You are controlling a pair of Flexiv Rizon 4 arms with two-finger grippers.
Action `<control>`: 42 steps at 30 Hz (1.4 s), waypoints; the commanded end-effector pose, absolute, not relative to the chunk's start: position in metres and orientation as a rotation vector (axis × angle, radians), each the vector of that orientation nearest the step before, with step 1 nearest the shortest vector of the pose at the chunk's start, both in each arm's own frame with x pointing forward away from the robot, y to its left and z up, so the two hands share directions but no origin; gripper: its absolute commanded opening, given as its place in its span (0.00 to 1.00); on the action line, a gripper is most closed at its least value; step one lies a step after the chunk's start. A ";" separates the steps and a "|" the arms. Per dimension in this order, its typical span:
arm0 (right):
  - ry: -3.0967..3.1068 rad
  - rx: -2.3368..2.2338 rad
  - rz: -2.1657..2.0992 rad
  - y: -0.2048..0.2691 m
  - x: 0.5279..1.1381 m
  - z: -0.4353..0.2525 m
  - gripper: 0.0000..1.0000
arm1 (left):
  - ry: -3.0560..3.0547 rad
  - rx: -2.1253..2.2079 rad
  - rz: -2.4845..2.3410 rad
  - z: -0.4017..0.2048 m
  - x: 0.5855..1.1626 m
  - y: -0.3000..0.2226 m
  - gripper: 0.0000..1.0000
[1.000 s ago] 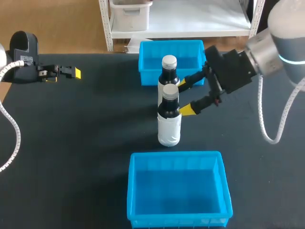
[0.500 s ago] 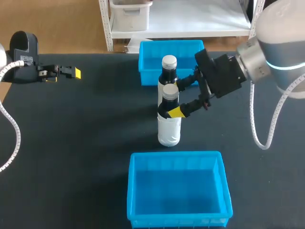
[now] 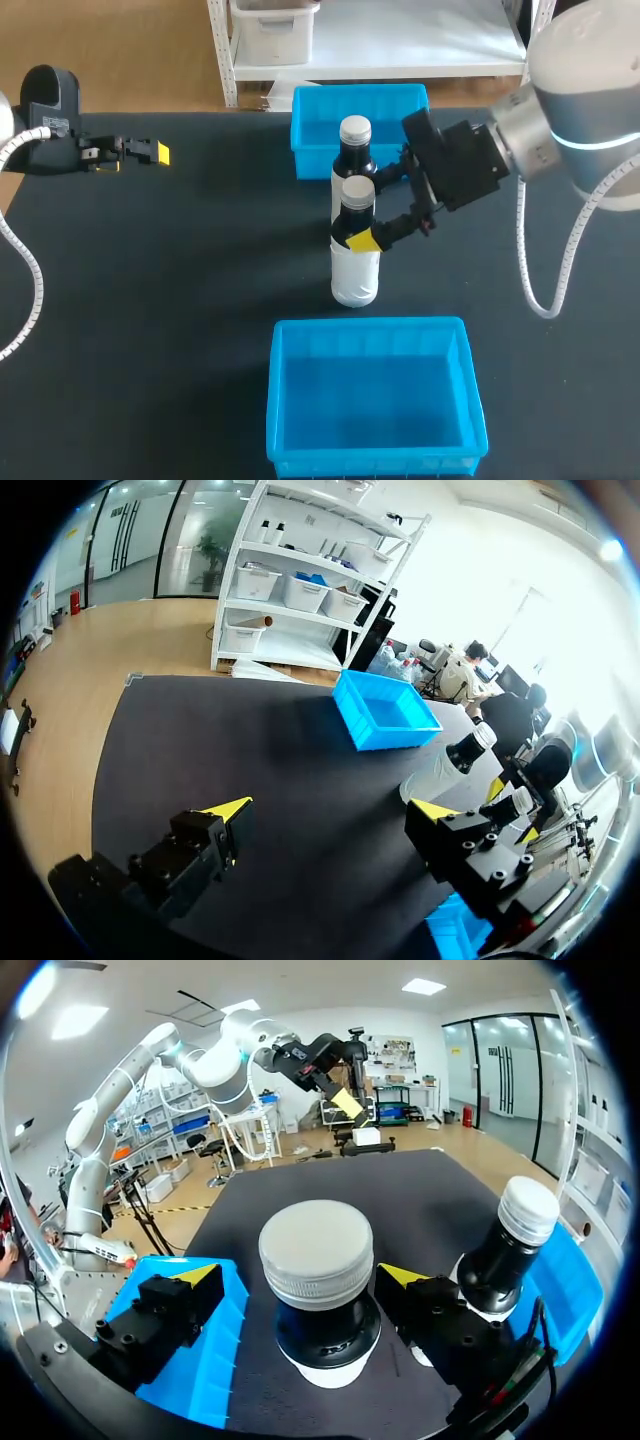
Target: Pick up the bottle, and place it in the far bin if it is heavy, or in the near bin if it is light.
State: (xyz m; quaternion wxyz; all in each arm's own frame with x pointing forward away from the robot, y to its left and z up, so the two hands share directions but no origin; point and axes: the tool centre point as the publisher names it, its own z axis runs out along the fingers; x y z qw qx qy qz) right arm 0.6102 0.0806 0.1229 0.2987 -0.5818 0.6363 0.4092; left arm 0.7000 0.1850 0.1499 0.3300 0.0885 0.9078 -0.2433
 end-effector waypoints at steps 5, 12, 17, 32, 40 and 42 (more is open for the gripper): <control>1.689 -1.540 1.092 0.080 0.612 0.120 0.91 | 2.374 0.231 -0.636 0.150 0.700 0.185 1.00; 1.692 -1.532 1.086 0.080 0.616 0.120 0.78 | 2.374 0.231 -0.636 0.150 0.700 0.185 1.00; 1.693 -1.528 1.082 0.080 0.617 0.120 0.50 | 2.374 0.231 -0.636 0.150 0.700 0.185 1.00; 1.689 -1.508 1.058 0.072 0.621 0.127 0.00 | 2.374 0.231 -0.636 0.150 0.700 0.185 1.00; 1.705 -1.454 0.985 0.040 0.628 0.148 0.00 | 2.374 0.231 -0.636 0.150 0.700 0.185 1.00; 1.717 -1.436 0.963 0.030 0.630 0.152 0.00 | 2.374 0.231 -0.636 0.150 0.700 0.185 1.00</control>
